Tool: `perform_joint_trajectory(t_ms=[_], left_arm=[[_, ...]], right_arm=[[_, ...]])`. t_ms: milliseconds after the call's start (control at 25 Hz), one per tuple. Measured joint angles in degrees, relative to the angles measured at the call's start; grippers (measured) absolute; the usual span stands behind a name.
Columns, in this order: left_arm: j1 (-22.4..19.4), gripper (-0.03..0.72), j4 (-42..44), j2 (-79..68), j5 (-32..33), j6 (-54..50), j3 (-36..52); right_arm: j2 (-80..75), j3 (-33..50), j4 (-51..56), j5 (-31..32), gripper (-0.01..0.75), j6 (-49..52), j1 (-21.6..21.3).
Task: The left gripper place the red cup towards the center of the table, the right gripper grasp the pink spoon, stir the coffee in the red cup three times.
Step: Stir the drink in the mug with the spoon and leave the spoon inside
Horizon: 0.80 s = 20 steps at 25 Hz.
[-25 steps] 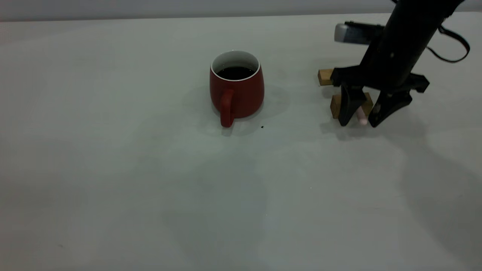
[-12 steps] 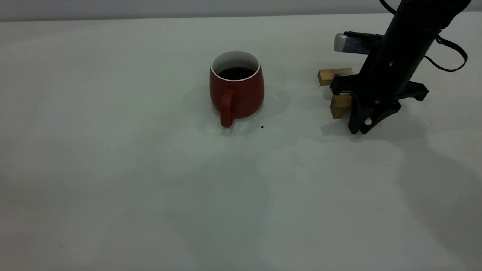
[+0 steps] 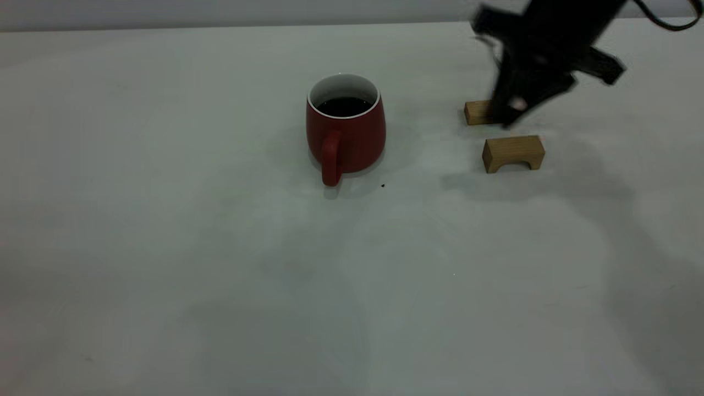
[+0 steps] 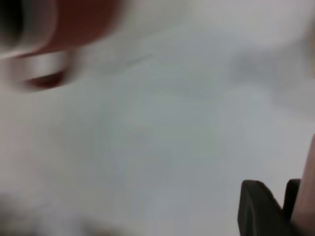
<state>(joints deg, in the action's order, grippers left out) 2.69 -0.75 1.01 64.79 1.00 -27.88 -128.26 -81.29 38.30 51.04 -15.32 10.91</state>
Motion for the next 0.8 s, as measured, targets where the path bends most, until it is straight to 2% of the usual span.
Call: perform_joint_trajectory(t_ms=[160, 400, 520, 640, 800], left_arm=[[0.00, 0.407, -0.04, 0.00, 0.00, 0.00, 0.00], [0.00, 0.407, -0.04, 0.00, 0.00, 0.00, 0.00], [0.00, 0.407, -0.04, 0.00, 0.00, 0.00, 0.00], [0.00, 0.407, -0.04, 0.00, 0.00, 0.00, 0.00], [0.00, 0.407, -0.04, 0.00, 0.00, 0.00, 0.00]], right_arm=[[-0.92, 0.00, 19.93, 7.39, 0.119, -0.35, 1.24], [-4.45, 0.00, 42.46, 9.78, 0.119, -1.64, 7.13], [-5.58, 0.00, 52.94, 10.26, 0.119, 1.22, 9.56], [-6.12, 0.00, 60.68, 10.40, 0.119, 9.16, 10.38], [-6.36, -0.09, 62.20, 10.07, 0.119, 28.46, 10.38]])
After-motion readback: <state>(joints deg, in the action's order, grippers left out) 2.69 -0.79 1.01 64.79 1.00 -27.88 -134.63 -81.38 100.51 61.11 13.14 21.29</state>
